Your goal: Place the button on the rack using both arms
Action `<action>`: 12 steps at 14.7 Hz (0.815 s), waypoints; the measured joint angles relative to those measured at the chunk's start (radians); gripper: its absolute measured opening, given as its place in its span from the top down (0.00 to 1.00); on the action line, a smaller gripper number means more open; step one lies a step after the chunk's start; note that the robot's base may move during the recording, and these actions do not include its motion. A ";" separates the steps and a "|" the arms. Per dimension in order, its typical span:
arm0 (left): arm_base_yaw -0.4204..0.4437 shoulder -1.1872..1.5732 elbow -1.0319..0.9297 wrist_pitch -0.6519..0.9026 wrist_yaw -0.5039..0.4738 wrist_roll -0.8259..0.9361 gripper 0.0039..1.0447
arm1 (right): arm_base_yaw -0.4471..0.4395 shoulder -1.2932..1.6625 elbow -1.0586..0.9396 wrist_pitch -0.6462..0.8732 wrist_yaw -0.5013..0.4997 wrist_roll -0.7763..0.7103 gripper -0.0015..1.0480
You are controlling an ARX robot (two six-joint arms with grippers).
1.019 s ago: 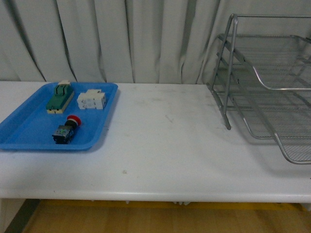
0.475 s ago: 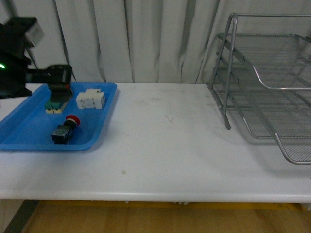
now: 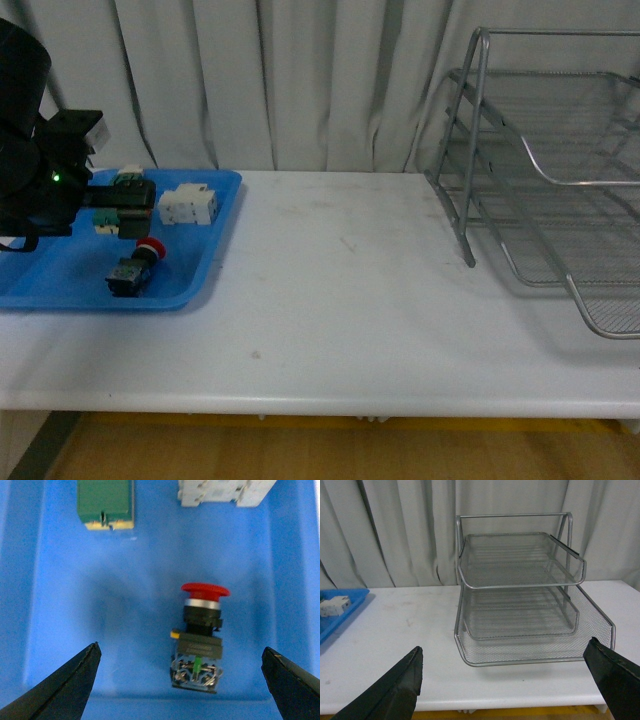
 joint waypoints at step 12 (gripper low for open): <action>-0.017 0.140 0.035 0.048 0.018 0.031 0.09 | 0.000 0.000 0.000 0.000 0.000 0.000 0.06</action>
